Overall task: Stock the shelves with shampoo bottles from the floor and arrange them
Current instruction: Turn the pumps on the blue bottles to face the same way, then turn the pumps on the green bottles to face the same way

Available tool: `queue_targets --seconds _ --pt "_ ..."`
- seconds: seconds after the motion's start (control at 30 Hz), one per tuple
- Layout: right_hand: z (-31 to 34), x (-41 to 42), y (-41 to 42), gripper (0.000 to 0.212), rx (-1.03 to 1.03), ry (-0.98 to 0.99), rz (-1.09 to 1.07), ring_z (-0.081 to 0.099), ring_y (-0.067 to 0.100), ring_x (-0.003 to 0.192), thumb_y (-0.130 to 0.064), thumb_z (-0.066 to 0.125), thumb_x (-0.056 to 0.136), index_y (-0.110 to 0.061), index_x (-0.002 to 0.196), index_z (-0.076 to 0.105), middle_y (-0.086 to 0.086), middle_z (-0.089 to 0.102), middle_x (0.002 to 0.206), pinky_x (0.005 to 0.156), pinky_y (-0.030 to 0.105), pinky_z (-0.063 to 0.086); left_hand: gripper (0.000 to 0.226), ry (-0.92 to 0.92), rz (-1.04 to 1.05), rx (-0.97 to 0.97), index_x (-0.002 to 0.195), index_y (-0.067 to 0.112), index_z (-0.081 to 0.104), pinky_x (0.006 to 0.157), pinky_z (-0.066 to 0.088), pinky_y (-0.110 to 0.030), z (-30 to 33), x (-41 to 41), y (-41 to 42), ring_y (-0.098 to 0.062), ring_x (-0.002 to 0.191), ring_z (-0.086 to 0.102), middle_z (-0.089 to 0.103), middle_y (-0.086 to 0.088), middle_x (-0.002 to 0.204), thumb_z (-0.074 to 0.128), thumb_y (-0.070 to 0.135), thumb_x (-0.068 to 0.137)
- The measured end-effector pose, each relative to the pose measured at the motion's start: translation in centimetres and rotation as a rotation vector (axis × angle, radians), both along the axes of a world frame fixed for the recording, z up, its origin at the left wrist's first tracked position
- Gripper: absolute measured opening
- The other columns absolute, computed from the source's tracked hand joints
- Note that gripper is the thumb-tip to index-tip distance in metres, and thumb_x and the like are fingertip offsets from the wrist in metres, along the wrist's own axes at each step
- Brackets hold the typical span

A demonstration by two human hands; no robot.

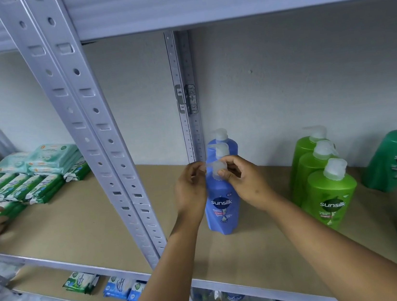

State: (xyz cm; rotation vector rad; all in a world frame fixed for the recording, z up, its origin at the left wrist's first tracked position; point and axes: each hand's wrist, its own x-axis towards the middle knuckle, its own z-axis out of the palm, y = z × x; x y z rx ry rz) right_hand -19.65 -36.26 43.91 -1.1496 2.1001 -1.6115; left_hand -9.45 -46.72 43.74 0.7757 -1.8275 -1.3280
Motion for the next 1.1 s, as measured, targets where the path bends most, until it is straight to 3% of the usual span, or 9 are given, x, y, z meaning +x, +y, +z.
queue_targets --seconds 0.1,0.2,0.33,0.47,0.53,0.63,0.8,0.93,1.1 --pt "0.1 0.0 0.4 0.03 0.039 0.047 0.007 0.06 0.007 0.106 -0.032 0.06 0.092 -0.023 0.121 0.056 -0.008 0.064 0.114 0.091 0.022 0.05 0.021 0.015 -0.037 -0.024 0.108 0.021 0.065 0.086 0.054 -0.04 0.0 0.5 0.3 -0.016 0.093 0.066 0.071 0.005 0.098 0.051 0.014 0.094" --pt "0.6 0.7 1.3 0.04 0.07 0.076 0.032 0.056 0.002 0.11 -0.032 0.059 0.093 -0.023 0.131 0.05 -0.011 0.059 0.12 0.089 0.013 0.043 0.027 0.019 -0.083 -0.054 0.12 0.023 0.058 0.087 0.051 -0.029 0.1 1.4 1.4 -0.014 0.1 0.063 0.067 0.007 0.104 0.05 0.015 0.095" --pt "1.3 1.5 3.1 0.042 0.144 0.199 0.041 0.055 0.007 0.118 -0.042 0.055 0.093 -0.027 0.132 0.05 -0.01 0.059 0.128 0.098 0.024 0.044 0.04 -0.057 -0.12 -0.202 0.136 0.022 0.046 0.092 0.035 -0.014 0.8 2.7 3.3 -0.001 0.113 0.048 0.054 0.012 0.123 0.049 0.017 0.097" --pt "3.0 1.9 6.0 0.049 0.227 0.35 -0.016 0.045 0.017 0.129 -0.038 0.051 0.096 -0.017 0.14 0.044 0.0 0.05 0.14 0.097 0.02 0.032 0.041 -0.178 -0.103 -0.414 0.137 0.014 0.047 0.105 0.018 -0.014 1.4 2.9 4.7 -0.014 0.14 0.027 0.039 -0.001 0.148 0.049 0.015 0.096" --pt "3.9 1.6 7.7 0.049 0.258 0.415 -0.033 0.043 0.02 0.131 -0.037 0.05 0.097 -0.013 0.139 0.044 0.004 0.048 0.142 0.1 0.022 0.031 0.038 -0.218 -0.094 -0.482 0.135 0.016 0.05 0.111 0.018 -0.022 1.8 2.5 5.4 -0.018 0.145 0.019 0.035 -0.002 0.151 0.048 0.021 0.097" --pt "4.8 0.7 10.0 0.05 0.291 0.454 -0.072 0.04 0.02 0.133 -0.04 0.048 0.097 -0.011 0.138 0.045 0.006 0.046 0.144 0.106 0.026 0.03 0.035 -0.22 -0.133 -0.595 0.129 0.018 0.056 0.112 0.02 -0.028 2.6 1.3 6.8 -0.027 0.142 0.025 0.041 -0.005 0.147 0.046 0.029 0.097" --pt "5.6 -1.7 14.0 0.056 0.327 0.474 -0.18 0.035 0.018 0.137 -0.045 0.047 0.096 -0.012 0.141 0.043 0.005 0.041 0.148 0.11 0.025 0.025 0.035 -0.193 -0.252 -0.593 0.13 0.012 0.055 0.115 0.023 -0.035 3.7 -2.2 10.1 -0.025 0.136 0.035 0.047 -0.007 0.142 0.052 0.021 0.096" --pt "6.0 -4.4 17.6 0.056 0.343 0.441 -0.26 0.039 0.019 0.135 -0.048 0.046 0.095 -0.014 0.14 0.044 0.004 0.043 0.146 0.109 0.029 0.032 0.034 -0.177 -0.361 -0.612 0.129 0.012 0.056 0.105 0.025 -0.016 3.5 -5.4 12.6 -0.018 0.131 0.042 0.051 -0.004 0.137 0.053 0.021 0.096" --pt "7.0 -7.6 20.9 0.045 0.326 0.357 -0.305 0.046 0.021 0.127 -0.039 0.047 0.097 -0.011 0.132 0.051 0.007 0.051 0.138 0.097 0.024 0.034 0.038 -0.216 -0.452 -0.51 0.134 0.015 0.052 0.102 0.032 -0.017 3.5 -9.5 14.0 -0.016 0.128 0.047 0.051 -0.001 0.14 0.051 0.024 0.097"
